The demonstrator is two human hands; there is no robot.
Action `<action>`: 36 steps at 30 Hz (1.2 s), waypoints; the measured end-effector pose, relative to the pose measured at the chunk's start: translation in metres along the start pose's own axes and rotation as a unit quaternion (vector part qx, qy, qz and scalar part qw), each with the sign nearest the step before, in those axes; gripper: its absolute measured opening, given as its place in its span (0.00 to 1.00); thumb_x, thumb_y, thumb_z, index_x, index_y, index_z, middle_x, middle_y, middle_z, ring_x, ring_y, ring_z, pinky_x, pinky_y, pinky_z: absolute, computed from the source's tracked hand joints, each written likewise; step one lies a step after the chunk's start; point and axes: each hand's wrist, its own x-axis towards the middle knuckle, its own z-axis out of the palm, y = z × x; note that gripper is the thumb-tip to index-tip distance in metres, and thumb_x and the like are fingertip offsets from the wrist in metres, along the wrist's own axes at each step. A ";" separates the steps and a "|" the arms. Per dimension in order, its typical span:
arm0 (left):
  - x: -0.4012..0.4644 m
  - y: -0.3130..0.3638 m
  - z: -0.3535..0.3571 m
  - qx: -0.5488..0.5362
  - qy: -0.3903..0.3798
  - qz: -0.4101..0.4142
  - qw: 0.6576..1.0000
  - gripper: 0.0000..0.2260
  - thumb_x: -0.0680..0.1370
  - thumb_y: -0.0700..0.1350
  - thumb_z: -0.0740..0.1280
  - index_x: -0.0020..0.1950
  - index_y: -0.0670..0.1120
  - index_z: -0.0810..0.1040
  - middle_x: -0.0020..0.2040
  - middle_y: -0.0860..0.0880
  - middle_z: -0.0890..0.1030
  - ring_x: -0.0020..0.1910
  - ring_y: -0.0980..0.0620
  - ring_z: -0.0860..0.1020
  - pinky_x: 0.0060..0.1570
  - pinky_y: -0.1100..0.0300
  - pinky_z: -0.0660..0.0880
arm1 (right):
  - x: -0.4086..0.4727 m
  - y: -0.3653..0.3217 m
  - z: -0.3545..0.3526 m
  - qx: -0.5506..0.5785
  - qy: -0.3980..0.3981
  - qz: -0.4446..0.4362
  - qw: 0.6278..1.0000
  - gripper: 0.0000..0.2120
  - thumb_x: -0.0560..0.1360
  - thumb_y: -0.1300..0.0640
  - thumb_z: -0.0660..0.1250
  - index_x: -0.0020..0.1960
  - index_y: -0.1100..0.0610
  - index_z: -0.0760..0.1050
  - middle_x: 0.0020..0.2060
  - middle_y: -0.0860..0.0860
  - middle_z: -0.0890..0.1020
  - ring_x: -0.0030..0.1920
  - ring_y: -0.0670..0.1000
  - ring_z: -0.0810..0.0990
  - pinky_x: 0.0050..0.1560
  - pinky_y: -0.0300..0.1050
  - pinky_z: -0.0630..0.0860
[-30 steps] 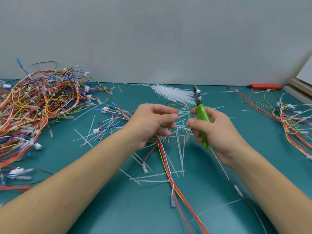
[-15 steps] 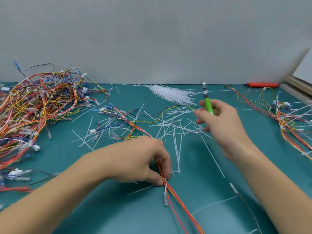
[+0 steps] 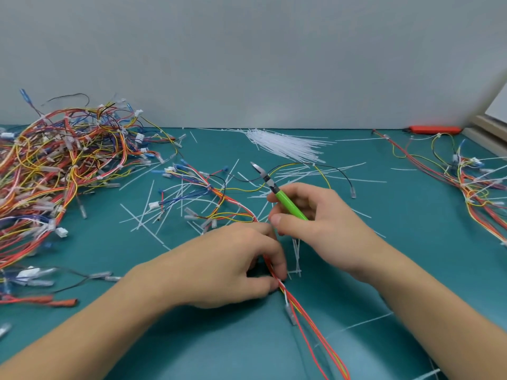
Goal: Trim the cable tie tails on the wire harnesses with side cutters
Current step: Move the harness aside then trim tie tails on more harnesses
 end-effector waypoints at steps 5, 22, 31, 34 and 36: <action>0.003 -0.002 -0.005 -0.152 0.097 -0.013 0.983 0.02 0.77 0.46 0.76 0.48 0.52 0.84 0.42 0.57 0.82 0.40 0.55 0.80 0.38 0.68 0.72 | -0.001 -0.002 -0.006 0.043 -0.022 0.057 0.997 0.08 0.80 0.61 0.71 0.58 0.54 0.80 0.46 0.53 0.86 0.42 0.47 0.83 0.48 0.49 0.79; 0.013 -0.013 -0.009 -0.322 0.394 -0.039 0.860 0.05 0.75 0.44 0.74 0.50 0.52 0.86 0.39 0.51 0.85 0.36 0.50 0.81 0.36 0.58 0.79 | -0.008 -0.019 -0.037 0.305 -0.252 0.129 0.909 0.15 0.71 0.60 0.72 0.58 0.59 0.80 0.41 0.59 0.80 0.36 0.55 0.80 0.37 0.49 0.79; 0.009 -0.025 -0.023 -0.252 0.506 -0.077 0.822 0.04 0.76 0.47 0.75 0.49 0.55 0.86 0.40 0.54 0.85 0.36 0.54 0.81 0.38 0.56 0.83 | 0.001 -0.017 -0.049 0.388 -0.156 0.125 0.900 0.17 0.70 0.64 0.66 0.58 0.55 0.77 0.42 0.55 0.78 0.37 0.53 0.77 0.43 0.51 0.79; 0.009 -0.025 -0.021 -0.229 0.514 -0.090 0.822 0.05 0.77 0.45 0.75 0.50 0.55 0.85 0.44 0.53 0.85 0.40 0.54 0.82 0.42 0.46 0.84 | 0.003 -0.015 -0.048 0.434 -0.132 0.098 0.886 0.18 0.70 0.65 0.68 0.59 0.55 0.75 0.44 0.55 0.79 0.39 0.52 0.79 0.44 0.50 0.80; 0.008 -0.025 -0.020 -0.176 0.528 -0.099 0.825 0.07 0.77 0.44 0.76 0.50 0.57 0.84 0.50 0.54 0.84 0.45 0.53 0.82 0.45 0.47 0.82 | 0.004 -0.015 -0.047 0.460 -0.136 0.095 0.872 0.16 0.72 0.64 0.68 0.59 0.54 0.75 0.44 0.53 0.79 0.40 0.52 0.79 0.45 0.50 0.80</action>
